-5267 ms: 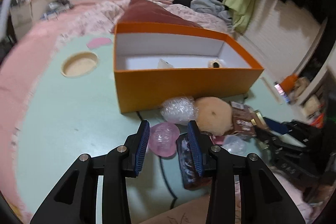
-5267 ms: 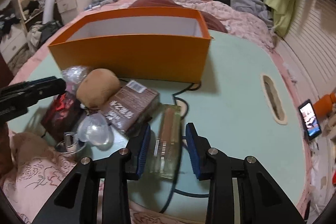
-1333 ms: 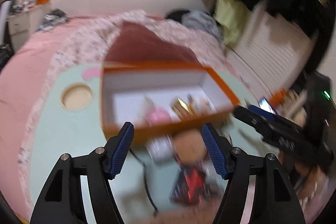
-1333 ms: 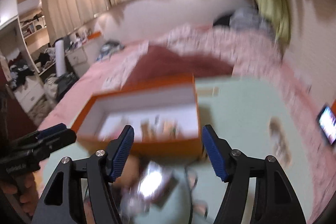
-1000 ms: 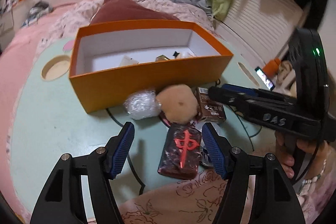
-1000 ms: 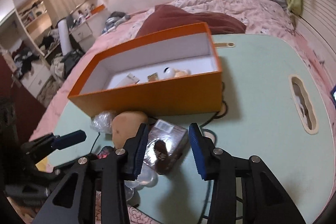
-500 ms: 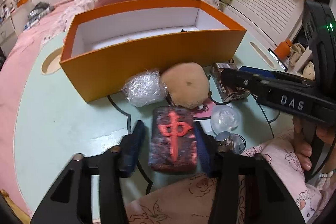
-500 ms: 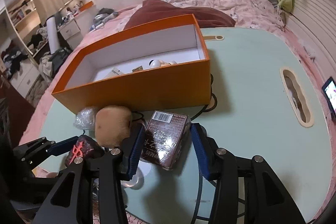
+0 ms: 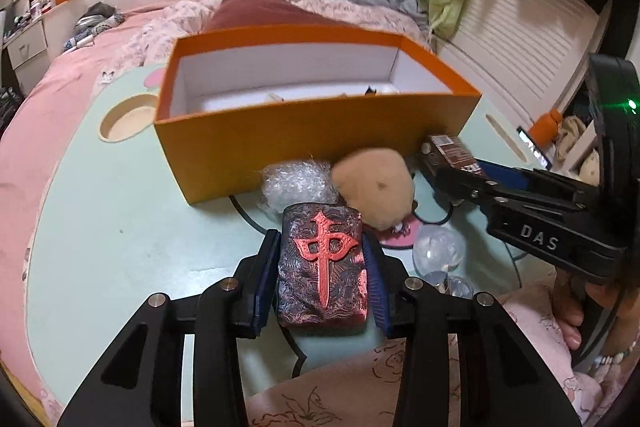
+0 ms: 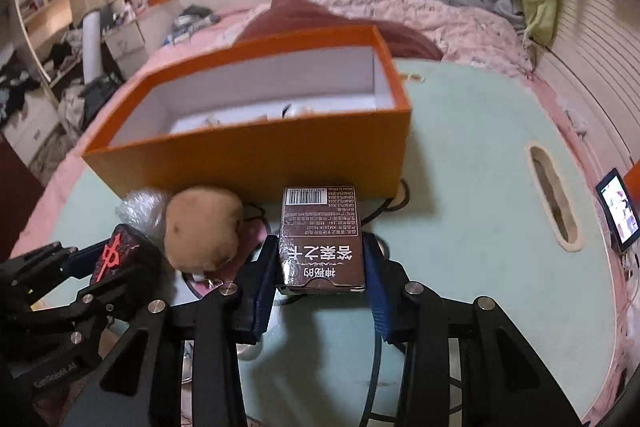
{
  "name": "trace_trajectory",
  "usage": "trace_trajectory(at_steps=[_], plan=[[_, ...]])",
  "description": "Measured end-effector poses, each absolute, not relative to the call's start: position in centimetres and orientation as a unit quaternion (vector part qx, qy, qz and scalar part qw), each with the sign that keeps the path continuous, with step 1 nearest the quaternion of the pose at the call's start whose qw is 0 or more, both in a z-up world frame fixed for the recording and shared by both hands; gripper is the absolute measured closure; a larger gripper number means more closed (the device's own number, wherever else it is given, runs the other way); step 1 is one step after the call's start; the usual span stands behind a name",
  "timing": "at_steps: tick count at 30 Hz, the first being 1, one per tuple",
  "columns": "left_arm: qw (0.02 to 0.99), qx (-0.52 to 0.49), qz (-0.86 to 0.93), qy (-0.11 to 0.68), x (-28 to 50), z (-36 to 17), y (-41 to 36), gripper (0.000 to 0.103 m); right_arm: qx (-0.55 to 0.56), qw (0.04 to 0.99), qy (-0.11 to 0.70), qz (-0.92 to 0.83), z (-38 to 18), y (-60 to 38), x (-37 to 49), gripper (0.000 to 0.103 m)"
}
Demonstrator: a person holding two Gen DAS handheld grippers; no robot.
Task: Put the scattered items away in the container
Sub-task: 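Grasp the red-and-black mahjong tile with the left tool while the right tool grasps the brown printed box, then carry the tile into the box and open the left tool while the right tool drops the brown box in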
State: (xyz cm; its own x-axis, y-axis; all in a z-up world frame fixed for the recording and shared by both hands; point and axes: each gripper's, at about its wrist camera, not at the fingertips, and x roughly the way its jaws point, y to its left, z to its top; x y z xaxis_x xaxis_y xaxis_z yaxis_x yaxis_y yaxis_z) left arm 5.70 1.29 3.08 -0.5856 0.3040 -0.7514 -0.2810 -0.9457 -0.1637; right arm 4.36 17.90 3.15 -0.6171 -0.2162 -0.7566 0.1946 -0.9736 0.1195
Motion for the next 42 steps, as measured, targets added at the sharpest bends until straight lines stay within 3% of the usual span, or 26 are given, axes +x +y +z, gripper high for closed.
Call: trace_trajectory(at_steps=[8,13,16,21,24,42], plan=[[0.162,-0.378,0.912,-0.008,5.4,6.0,1.3,0.062,0.312,0.134,0.001,-0.941,7.1,17.2,6.9,0.064],[0.157,-0.344,0.924,-0.053,1.7,9.0,1.1,0.062,0.274,0.133,-0.023,-0.952,9.6,16.8,4.4,0.064],[0.122,-0.327,0.937,-0.029,-0.7,9.5,1.6,0.062,0.259,0.119,-0.029,-0.958,10.2,16.3,2.4,0.064],[0.119,-0.335,0.933,-0.058,-2.2,6.5,1.0,0.062,0.269,0.099,-0.023,-0.958,7.6,15.7,0.0,0.064],[0.106,-0.318,0.942,-0.026,-1.1,5.6,1.7,0.062,0.285,0.109,-0.041,-0.951,6.8,16.2,-0.1,0.064],[0.099,-0.315,0.944,-0.009,-0.9,5.3,2.2,0.062,0.294,0.090,0.007,-0.952,6.1,14.7,-0.1,0.064]])
